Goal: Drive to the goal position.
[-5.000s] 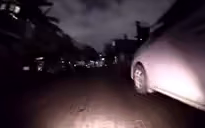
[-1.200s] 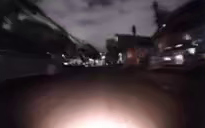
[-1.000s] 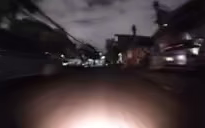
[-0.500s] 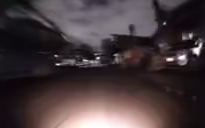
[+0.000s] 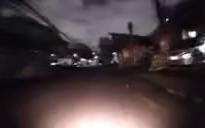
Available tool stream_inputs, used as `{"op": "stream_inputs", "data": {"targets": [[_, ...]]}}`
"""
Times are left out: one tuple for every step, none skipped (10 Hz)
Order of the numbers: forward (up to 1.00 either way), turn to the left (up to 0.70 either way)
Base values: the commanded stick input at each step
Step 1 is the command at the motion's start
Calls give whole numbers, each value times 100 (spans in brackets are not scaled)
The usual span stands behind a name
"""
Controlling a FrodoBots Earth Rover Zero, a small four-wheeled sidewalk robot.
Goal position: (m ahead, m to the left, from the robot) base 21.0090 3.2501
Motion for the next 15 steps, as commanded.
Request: {"op": "stream_inputs", "data": {"targets": [[100,0],[100,0],[100,0],[100,0],[100,-20],[100,0],[100,0],[100,0],[100,0],[100,0],[100,0],[100,0],[100,0],[100,0],[100,0]]}}
